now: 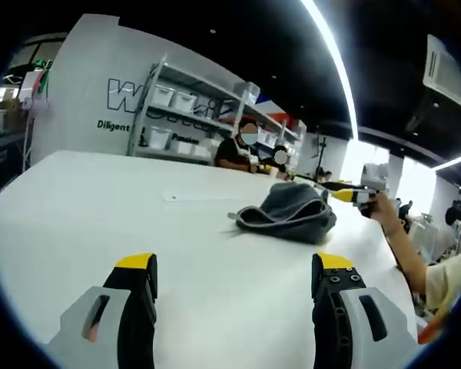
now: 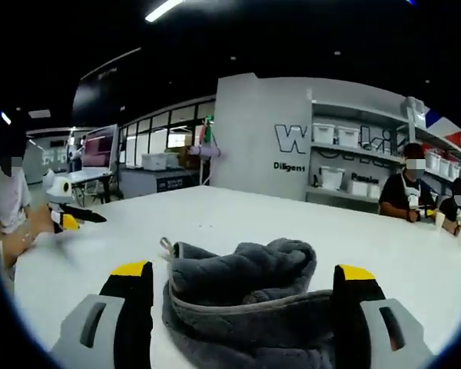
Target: Fold the towel on the table until its edges align and the towel forms a compact rectangular stack.
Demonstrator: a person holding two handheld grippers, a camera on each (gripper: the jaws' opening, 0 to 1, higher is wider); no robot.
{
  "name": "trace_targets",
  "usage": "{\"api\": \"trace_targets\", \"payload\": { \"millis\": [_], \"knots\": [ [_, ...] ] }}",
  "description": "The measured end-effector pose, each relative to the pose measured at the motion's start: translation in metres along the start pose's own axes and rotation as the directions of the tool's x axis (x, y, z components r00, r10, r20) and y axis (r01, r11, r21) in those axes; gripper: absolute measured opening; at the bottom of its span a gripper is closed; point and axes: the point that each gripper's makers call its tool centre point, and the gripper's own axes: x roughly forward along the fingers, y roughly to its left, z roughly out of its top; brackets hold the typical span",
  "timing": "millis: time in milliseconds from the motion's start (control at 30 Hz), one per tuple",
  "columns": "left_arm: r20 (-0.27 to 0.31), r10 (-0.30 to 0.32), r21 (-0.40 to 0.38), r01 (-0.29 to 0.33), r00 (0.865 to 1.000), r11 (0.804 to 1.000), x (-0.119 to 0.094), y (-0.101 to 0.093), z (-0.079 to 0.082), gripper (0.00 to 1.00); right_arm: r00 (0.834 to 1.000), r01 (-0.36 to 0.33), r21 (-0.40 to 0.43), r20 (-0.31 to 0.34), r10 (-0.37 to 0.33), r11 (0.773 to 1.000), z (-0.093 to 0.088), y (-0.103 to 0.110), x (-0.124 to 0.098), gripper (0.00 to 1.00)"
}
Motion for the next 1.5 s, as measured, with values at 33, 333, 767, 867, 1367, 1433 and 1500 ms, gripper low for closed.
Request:
{"api": "trace_targets", "payload": {
  "millis": [33,333,767,867,1367,1433,1500],
  "knots": [
    [0.000,0.000,0.000,0.000,1.000,1.000,0.000,0.000,0.000,0.81,1.000,-0.017,-0.009,0.002,0.017,1.000,0.001,0.006,0.000,0.99],
    [-0.005,-0.006,0.005,0.006,1.000,1.000,0.000,-0.001,0.000,0.81,0.989,-0.145,-0.099,0.005,0.146,0.985,0.004,0.055,0.002,0.99],
    [-0.016,-0.014,0.015,0.014,1.000,1.000,0.001,-0.004,-0.002,0.81,0.943,-0.331,-0.179,-0.094,0.319,0.927,-0.015,0.105,0.008,0.99],
    [-0.016,-0.012,0.014,0.013,1.000,1.000,0.001,-0.003,-0.001,0.81,0.939,-0.342,-0.196,-0.117,0.324,0.919,-0.020,0.109,0.011,0.99],
    [-0.021,-0.010,0.049,0.011,1.000,0.999,0.001,-0.005,-0.001,0.80,0.925,-0.377,-0.226,-0.140,0.353,0.898,-0.020,0.114,0.011,0.99],
    [-0.018,-0.015,0.052,0.016,1.000,0.999,0.000,-0.007,0.000,0.80,0.923,-0.381,-0.232,-0.141,0.357,0.895,-0.019,0.116,0.010,0.99],
    [-0.018,-0.018,0.058,0.019,1.000,0.998,0.000,-0.008,0.001,0.80,0.921,-0.387,-0.238,-0.140,0.362,0.891,-0.017,0.116,0.010,0.99]
  ]
}}
